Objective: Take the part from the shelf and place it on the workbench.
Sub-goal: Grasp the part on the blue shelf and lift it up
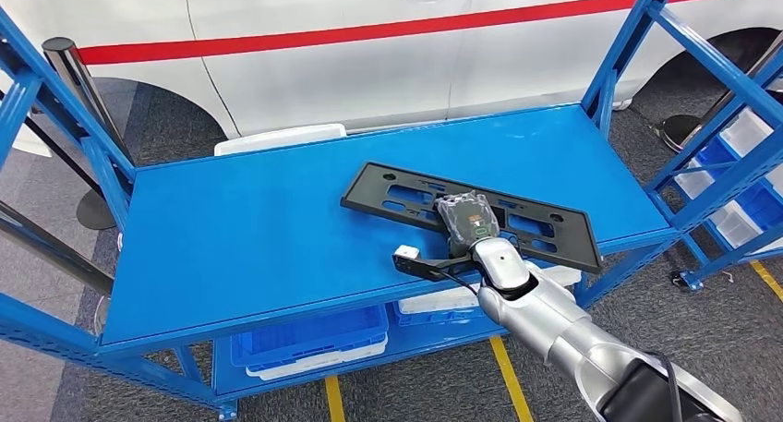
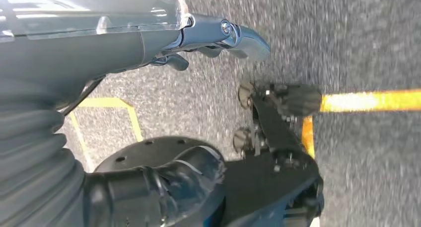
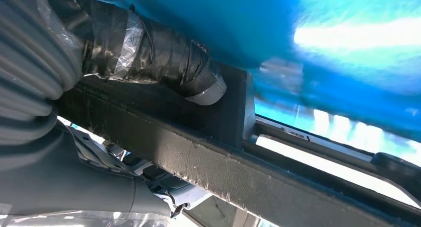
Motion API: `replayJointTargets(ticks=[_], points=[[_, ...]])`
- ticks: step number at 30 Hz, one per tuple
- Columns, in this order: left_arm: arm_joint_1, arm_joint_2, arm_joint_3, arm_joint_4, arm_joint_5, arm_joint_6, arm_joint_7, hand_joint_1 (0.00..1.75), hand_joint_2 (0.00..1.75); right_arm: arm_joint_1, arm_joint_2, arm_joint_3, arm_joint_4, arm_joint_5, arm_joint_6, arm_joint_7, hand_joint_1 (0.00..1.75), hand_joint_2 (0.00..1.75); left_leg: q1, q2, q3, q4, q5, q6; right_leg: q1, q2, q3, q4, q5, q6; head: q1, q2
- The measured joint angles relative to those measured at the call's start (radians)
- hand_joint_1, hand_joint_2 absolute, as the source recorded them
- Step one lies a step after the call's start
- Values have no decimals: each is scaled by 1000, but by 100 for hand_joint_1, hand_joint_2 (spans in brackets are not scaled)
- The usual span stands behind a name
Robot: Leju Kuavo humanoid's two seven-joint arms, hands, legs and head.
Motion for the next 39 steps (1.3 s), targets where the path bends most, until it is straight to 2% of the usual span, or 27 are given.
replayJointTargets(ticks=[3,9,14,16,18,20,21,22,23,25,26,27,28,31,32,33,35,36,37,38,39], points=[[-1,0,3,0,1,-29,2,0,175,-2,-4,0,-10,1,2,-8,175,175,0,0,0,0,0,0,0,0,0,0,0,0,0,0],[-1,0,10,0,4,-20,14,0,175,-2,-41,1,-95,-58,-4,-44,175,175,-1,0,-1,2,-1,2,-3,0,-1,-1,0,1,0,0],[9,9,17,0,2,-11,39,0,175,10,-81,1,-252,-109,-33,-71,175,175,-7,0,-2,5,-5,11,-10,1,0,-3,1,8,0,0],[10,11,18,0,2,-11,41,0,175,14,-96,-1,-313,-119,-35,-72,175,175,-2,2,3,-8,4,19,-10,2,-1,1,-5,14,0,0],[10,11,18,0,3,-11,43,0,175,17,-111,-7,-372,-128,-29,-72,175,175,5,5,8,-24,15,26,-10,1,-21,53,-46,19,0,0],[11,12,19,0,5,-10,46,0,175,20,-122,-12,-418,-133,-20,-73,175,175,5,6,8,-26,18,28,-15,1,-74,175,-111,24,0,0],[11,12,20,0,8,-10,47,0,175,22,-127,-13,-434,-135,-16,-74,175,175,6,6,8,-25,18,28,-18,1,-101,233,-131,28,0,0],[12,12,21,0,10,-10,49,0,175,26,-131,-13,-448,-135,-11,-74,175,175,7,7,7,-24,18,27,-22,0,-117,267,-132,32,0,0],[12,12,22,0,12,-10,50,0,175,29,-133,-13,-461,-134,-7,-74,175,175,9,8,6,-21,17,26,-26,-1,-115,261,-112,36,0,0],[13,9,27,0,24,8,48,0,175,32,-132,-12,-485,-119,-3,-71,175,175,16,14,2,-7,10,16,-34,-14,-65,151,-44,47,0,0],[14,6,32,-1,33,28,44,0,175,32,-126,-12,-497,-107,-2,-68,175,175,17,17,-1,1,6,9,-32,-23,-39,95,-20,49,1,0],[15,1,38,-2,43,49,40,0,175,34,-119,-11,-508,-96,-2,-66,175,175,17,20,-4,8,4,1,-30,-30,-22,56,-6,45,2,0],[16,-3,45,-3,51,65,37,0,175,36,-110,-10,-517,-89,-2,-64,175,175,14,23,-8,14,4,-6,-27,-32,-18,40,-6,38,3,0],[19,-13,60,-5,57,82,34,0,175,43,-88,-6,-537,-77,-2,-58,175,175,14,34,-15,21,4,-22,-23,-18,-36,44,2,6,3,0],[20,-15,63,-5,58,84,33,0,175,44,-80,-5,-541,-71,-1,-51,175,175,16,33,-22,35,-15,-26,-22,-14,-43,44,8,-5,3,0],[21,-17,66,-5,58,86,33,0,175,44,-72,-4,-544,-62,1,-43,175,175,17,30,-35,67,-48,-28,-21,-10,-51,43,15,-16,3,0],[23,-20,68,-5,59,89,32,0,175,45,-56,-2,-548,-47,3,-29,175,175,16,21,-76,184,-138,-27,-15,0,-71,42,31,-31,3,0],[23,-21,68,-5,59,89,31,0,175,46,-46,1,-549,-41,4,-22,175,175,14,19,-93,245,-171,-25,-11,7,-82,42,39,-36,3,0],[23,-21,68,-5,59,90,30,0,175,47,-35,6,-550,-33,6,-16,175,175,12,17,-99,284,-187,-21,-6,15,-93,42,47,-38,3,0],[23,-22,69,-5,58,90,29,0,175,48,-23,11,-550,-24,8,-7,175,175,8,16,-88,290,-183,-13,0,24,-103,42,56,-40,3,0],[23,-22,69,-5,58,91,29,0,175,49,-11,17,-550,-17,10,1,175,175,2,11,-57,257,-163,-3,5,34,-112,42,64,-41,3,0]])
